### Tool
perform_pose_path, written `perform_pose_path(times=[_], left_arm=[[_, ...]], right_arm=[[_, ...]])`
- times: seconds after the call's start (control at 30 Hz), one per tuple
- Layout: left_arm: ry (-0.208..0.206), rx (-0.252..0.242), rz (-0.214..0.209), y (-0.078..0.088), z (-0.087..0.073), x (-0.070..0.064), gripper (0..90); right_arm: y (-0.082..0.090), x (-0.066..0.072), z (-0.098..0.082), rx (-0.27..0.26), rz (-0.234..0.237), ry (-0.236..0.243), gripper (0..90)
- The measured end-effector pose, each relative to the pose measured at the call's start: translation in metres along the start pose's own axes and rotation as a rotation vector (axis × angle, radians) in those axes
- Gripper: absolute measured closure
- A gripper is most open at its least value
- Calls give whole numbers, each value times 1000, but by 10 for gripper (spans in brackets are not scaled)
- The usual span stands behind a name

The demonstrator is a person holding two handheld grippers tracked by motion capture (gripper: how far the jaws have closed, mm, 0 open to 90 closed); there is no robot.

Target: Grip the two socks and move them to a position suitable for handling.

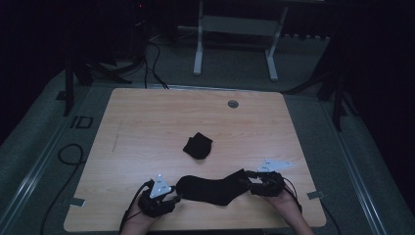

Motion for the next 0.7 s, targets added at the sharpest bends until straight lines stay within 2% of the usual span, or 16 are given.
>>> perform_pose_path(times=[0.07,0.1,0.13,0.17,0.2,0.23,0.27,0.3,0.33,0.47,0.57,0.63,0.7], left_arm=[[12,-10,2,2,0,2,566],[29,-14,17,7,0,7,557],[43,-22,29,10,0,10,557],[46,-32,26,14,0,12,590],[41,-47,23,16,1,14,590],[31,-62,13,19,2,15,640],[17,-73,2,21,4,15,704],[5,-73,2,21,5,14,839],[-15,-76,-15,18,9,12,879],[-16,-58,-24,11,13,11,898],[-32,-23,-48,-10,19,8,899],[-32,-10,-46,-15,20,8,899],[-40,25,-47,-27,23,9,899]], right_arm=[[0,0,0,0,0,0,537],[4,-4,0,-4,-30,22,703],[4,-4,0,-4,-30,22,703],[5,-6,0,3,-40,30,840],[5,-6,0,3,-40,30,840],[4,-6,1,2,-48,40,886],[3,-6,1,7,-54,43,897],[1,-6,1,13,-64,57,898],[-1,-6,1,17,-62,59,898],[-5,-6,1,26,-58,62,898],[-15,-7,2,47,-57,71,897],[-17,-8,2,51,-58,70,897],[-23,-10,0,69,-71,77,897]])
Point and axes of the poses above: each handheld gripper's, and its own axes: y roughly backward along the jaws, z roughly out of its top, x roughly to its left, the point moved 3 cm from there along -y, roughly forward along the jaws, and after that the axes turned 7 degrees about x, right-handed, at the moved point
